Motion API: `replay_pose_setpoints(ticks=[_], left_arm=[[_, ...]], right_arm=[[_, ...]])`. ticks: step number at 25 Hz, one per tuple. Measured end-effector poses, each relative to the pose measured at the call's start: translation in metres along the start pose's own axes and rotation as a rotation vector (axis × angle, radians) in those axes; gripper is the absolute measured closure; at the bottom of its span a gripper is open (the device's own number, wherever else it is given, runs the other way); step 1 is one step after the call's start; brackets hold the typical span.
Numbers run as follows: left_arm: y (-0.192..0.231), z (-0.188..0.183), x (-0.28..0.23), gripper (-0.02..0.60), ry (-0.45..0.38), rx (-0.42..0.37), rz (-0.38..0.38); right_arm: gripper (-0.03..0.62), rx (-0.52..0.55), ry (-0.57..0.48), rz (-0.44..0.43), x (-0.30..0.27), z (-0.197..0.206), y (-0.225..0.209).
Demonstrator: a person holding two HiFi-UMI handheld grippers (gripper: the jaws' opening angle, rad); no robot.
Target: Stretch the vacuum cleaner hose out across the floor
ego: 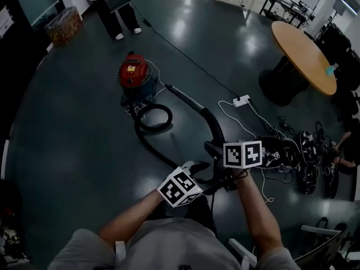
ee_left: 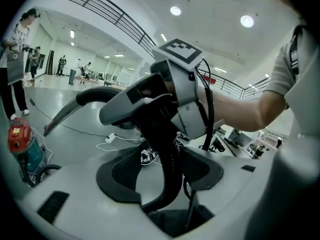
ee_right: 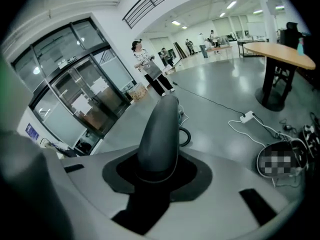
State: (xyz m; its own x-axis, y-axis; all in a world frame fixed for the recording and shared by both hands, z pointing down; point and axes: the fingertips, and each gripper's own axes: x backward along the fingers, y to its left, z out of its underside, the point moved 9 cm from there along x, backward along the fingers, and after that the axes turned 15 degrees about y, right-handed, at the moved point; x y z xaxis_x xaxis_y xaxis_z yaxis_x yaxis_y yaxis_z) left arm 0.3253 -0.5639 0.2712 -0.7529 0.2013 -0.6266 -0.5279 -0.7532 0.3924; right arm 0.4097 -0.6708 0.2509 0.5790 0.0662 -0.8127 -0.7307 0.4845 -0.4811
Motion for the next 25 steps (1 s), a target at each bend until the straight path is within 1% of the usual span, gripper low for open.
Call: replay_pose_setpoints(ticks=[2, 4, 6, 8, 12, 14, 16, 18, 20, 22, 25], left_arm=[[0.000, 0.024, 0.018, 0.337, 0.008, -0.010, 0.031], [-0.003, 0.048, 0.034, 0.337, 0.019, 0.001, 0.041], [-0.006, 0.067, 0.046, 0.337, 0.035, 0.004, 0.046], [-0.009, 0.080, 0.054, 0.337, 0.046, -0.017, 0.060], [-0.016, 0.106, 0.060, 0.334, 0.063, -0.095, 0.098], [-0.025, 0.118, 0.060, 0.333, 0.103, -0.118, 0.099], [-0.034, 0.126, 0.063, 0.331, 0.150, -0.124, 0.093], [-0.040, 0.131, 0.070, 0.330, 0.171, -0.131, 0.080], [-0.048, 0.139, 0.081, 0.330, 0.169, -0.134, 0.078], [-0.058, 0.149, 0.091, 0.331, 0.169, -0.131, 0.094], [-0.070, 0.166, 0.110, 0.331, 0.164, -0.119, 0.130]], right_arm=[[0.473, -0.071, -0.037, 0.016, -0.016, 0.004, 0.028], [0.473, -0.137, -0.065, 0.021, -0.029, 0.013, 0.055], [0.473, -0.181, -0.082, 0.023, -0.038, 0.022, 0.078], [0.473, -0.204, -0.089, 0.026, -0.045, 0.031, 0.096], [0.473, -0.226, -0.092, 0.007, -0.059, 0.054, 0.116], [0.473, -0.222, -0.083, 0.001, -0.065, 0.067, 0.125], [0.471, -0.218, -0.067, -0.011, -0.068, 0.079, 0.132], [0.471, -0.221, -0.055, -0.039, -0.069, 0.084, 0.140], [0.470, -0.228, -0.035, -0.090, -0.070, 0.090, 0.149], [0.470, -0.228, -0.012, -0.144, -0.074, 0.101, 0.160], [0.452, -0.231, 0.023, -0.210, -0.081, 0.115, 0.179]])
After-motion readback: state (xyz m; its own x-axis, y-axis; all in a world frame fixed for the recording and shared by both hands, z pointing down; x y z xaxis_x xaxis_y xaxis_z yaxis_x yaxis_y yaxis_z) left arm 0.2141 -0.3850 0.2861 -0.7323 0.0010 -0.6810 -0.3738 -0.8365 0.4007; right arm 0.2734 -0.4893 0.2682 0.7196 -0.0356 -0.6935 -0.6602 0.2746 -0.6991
